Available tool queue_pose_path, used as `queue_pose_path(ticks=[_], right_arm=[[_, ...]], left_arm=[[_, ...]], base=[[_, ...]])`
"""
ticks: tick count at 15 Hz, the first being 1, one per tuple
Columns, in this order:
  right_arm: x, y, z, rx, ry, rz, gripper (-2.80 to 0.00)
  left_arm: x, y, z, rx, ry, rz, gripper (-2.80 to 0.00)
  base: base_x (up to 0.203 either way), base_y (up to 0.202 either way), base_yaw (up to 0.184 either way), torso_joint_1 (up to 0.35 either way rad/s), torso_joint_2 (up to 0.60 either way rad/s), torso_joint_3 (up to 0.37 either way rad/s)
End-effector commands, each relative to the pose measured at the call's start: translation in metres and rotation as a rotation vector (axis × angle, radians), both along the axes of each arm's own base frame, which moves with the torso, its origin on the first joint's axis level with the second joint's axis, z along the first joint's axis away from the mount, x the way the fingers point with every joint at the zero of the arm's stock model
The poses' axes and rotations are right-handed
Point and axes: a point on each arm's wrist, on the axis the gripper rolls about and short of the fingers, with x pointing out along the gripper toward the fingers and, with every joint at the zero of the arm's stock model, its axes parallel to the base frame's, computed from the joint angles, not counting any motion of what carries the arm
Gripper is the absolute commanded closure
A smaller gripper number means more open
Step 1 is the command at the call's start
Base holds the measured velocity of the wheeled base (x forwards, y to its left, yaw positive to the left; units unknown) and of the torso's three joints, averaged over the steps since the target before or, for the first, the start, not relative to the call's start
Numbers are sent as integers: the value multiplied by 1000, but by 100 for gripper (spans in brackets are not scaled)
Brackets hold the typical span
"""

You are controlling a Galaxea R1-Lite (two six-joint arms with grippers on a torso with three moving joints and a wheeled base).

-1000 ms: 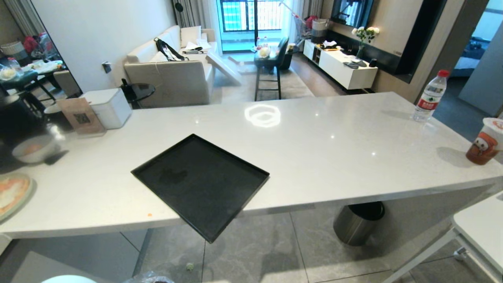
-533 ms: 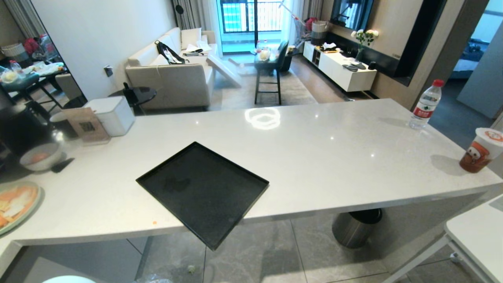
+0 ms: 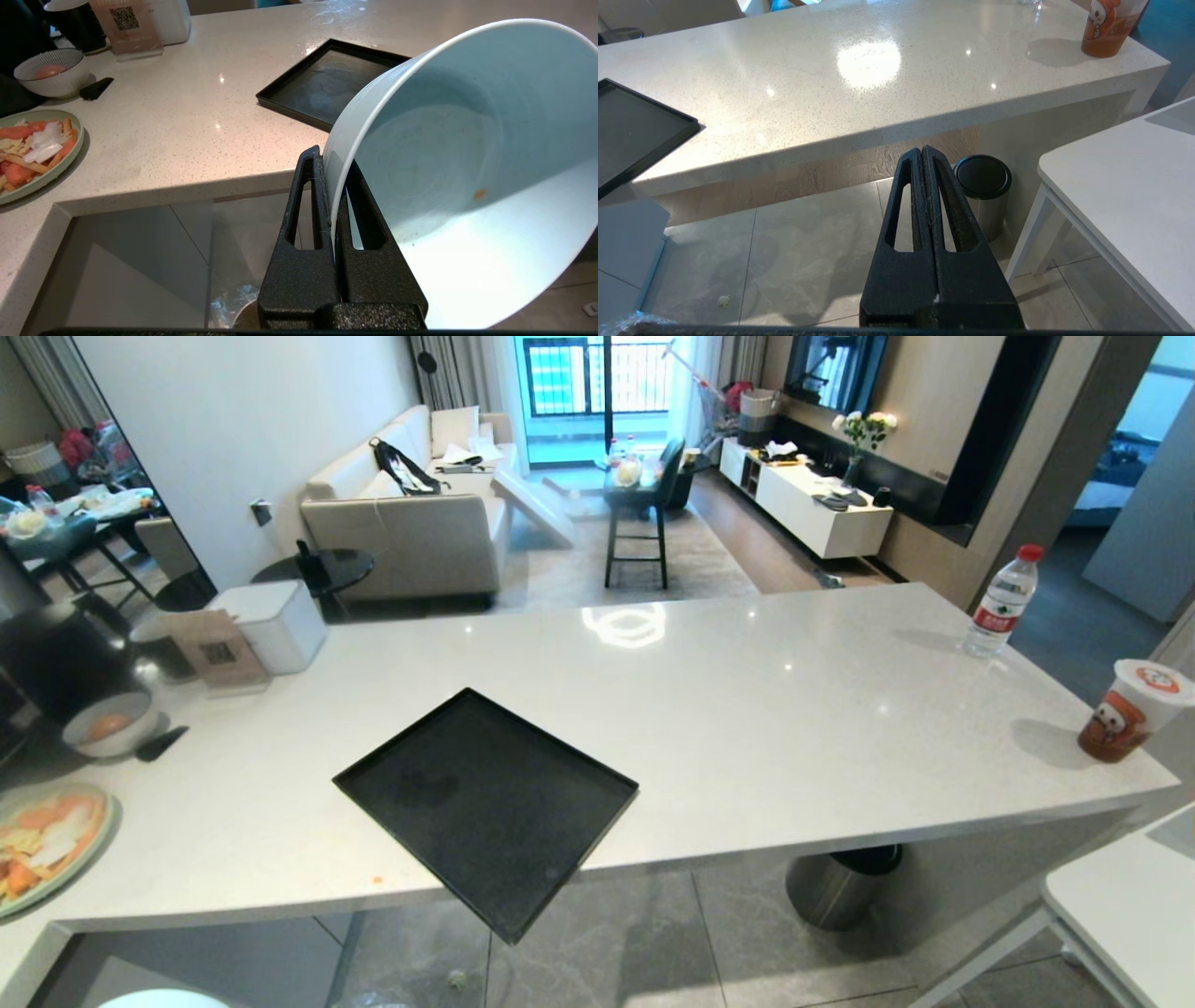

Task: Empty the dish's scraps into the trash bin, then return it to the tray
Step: Put the bowl back to the table

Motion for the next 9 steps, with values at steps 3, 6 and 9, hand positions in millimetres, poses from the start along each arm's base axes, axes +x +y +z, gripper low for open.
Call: queue_pose_path(ticks=[3,6,9], right_arm=[[0,0,0,0,-1,0,0],[0,0,0,0,-1,0,0],[0,0,0,0,-1,0,0]], left_arm=[[0,0,0,1,-1,0,0],[0,0,0,1,-1,-1,0],[0,0,0,1,-1,0,0]], base=[[0,0,0,136,-322,-179],[0,0,0,116,-258,-145],[0,0,0,94,-205,-107]])
